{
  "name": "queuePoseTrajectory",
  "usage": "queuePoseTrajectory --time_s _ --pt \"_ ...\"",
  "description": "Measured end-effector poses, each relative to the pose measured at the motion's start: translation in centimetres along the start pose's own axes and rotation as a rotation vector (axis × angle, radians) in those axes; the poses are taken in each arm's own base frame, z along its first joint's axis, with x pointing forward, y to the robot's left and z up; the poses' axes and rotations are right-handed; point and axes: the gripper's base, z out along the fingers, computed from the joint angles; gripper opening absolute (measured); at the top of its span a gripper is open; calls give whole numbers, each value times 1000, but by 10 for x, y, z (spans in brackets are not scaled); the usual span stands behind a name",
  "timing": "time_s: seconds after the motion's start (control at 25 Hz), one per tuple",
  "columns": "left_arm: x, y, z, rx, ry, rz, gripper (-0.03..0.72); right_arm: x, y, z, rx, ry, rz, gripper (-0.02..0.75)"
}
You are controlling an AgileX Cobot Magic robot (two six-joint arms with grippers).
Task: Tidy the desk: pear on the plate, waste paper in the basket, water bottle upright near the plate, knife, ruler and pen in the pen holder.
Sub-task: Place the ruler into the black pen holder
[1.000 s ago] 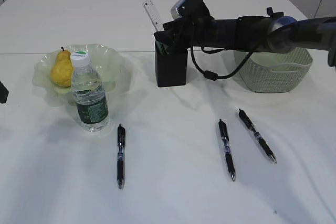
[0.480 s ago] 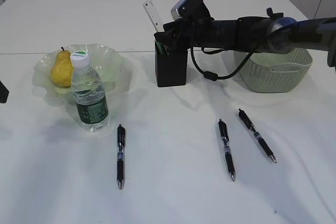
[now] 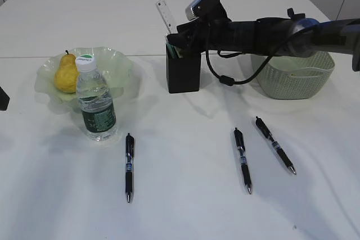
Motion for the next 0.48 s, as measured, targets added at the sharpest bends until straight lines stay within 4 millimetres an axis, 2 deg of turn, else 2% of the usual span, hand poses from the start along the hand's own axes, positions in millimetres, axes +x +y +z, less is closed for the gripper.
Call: queuePoseTrajectory --time_s 0.24,0.48 --pt "0 0 0 0 0 0 510 3 -8 -5 16 3 14 295" --pt "0 0 0 1 0 -1 510 3 -8 -6 10 -2 16 295"
